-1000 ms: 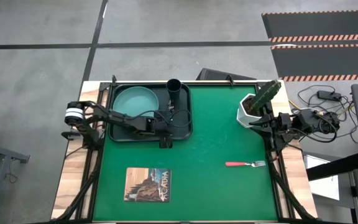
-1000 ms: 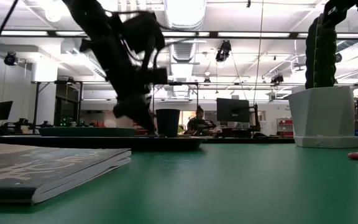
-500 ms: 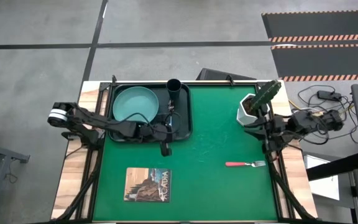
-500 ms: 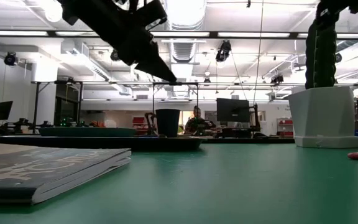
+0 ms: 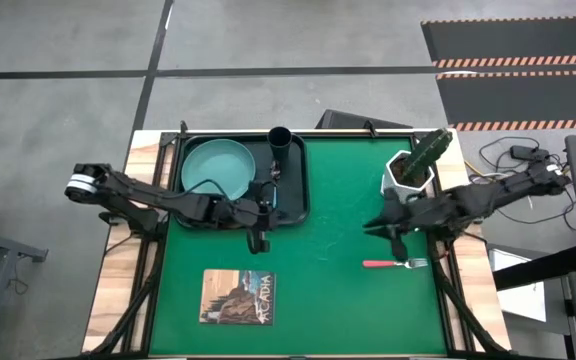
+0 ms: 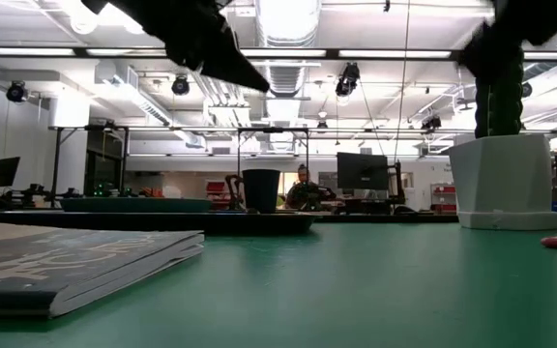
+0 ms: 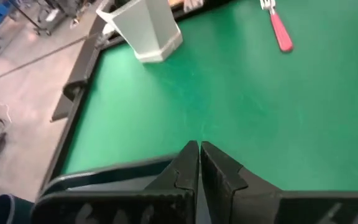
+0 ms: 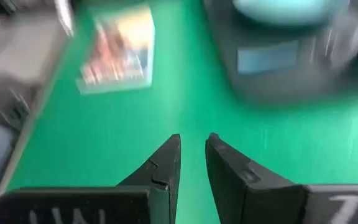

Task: Pick and place plate/cup/fork/spoon on tray
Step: Put the pink fork on the black tray to the right of the blue spoon

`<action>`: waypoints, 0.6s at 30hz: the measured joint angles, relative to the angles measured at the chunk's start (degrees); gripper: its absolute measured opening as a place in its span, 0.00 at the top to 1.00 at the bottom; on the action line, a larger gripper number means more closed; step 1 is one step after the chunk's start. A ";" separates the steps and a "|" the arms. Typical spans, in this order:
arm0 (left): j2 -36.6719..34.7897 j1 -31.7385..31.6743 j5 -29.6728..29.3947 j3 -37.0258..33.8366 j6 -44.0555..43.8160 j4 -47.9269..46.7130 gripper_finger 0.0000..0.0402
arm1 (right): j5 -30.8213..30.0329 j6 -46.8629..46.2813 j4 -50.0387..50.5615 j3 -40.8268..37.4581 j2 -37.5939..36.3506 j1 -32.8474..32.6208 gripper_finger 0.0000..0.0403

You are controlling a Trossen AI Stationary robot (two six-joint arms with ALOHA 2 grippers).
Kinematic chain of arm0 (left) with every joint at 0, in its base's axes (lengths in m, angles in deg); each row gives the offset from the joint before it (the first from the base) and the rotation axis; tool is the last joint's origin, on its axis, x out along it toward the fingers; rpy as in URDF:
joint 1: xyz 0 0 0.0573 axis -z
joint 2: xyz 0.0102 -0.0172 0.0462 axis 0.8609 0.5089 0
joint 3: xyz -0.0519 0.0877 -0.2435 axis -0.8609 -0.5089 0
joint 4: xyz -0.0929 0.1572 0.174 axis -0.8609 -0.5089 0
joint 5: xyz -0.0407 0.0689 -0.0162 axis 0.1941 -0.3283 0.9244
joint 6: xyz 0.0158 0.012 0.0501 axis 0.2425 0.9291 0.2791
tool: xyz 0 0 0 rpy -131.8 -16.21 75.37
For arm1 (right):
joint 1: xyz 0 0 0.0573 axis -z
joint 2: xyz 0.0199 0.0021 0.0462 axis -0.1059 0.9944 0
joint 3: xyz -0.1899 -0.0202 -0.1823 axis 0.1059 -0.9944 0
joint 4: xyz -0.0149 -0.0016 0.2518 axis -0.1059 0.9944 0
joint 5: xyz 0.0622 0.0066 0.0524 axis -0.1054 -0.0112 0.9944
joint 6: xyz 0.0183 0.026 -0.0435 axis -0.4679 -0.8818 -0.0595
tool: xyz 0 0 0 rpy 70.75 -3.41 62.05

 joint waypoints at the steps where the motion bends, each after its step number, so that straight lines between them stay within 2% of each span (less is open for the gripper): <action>1: -0.67 0.02 0.00 0.02 0.03 0.01 1.00 | 0.29 -3.03 3.19 1.06 1.65 -0.62 0.84; 5: -3.24 0.08 0.02 -0.09 -0.15 -0.37 1.00 | 2.60 -15.64 15.47 4.19 8.94 -4.77 0.84; 9: -4.34 0.10 0.02 -0.96 -0.26 -0.43 1.00 | 5.99 -24.36 19.08 5.61 15.12 -9.70 0.84; 12: -4.70 0.10 0.00 -1.69 -0.28 0.01 1.00 | 8.52 -27.21 18.83 5.58 19.18 -12.57 0.84; 18: -4.56 0.28 0.02 -3.00 -0.34 0.17 1.00 | 9.21 -28.06 19.57 5.38 26.22 -16.18 0.84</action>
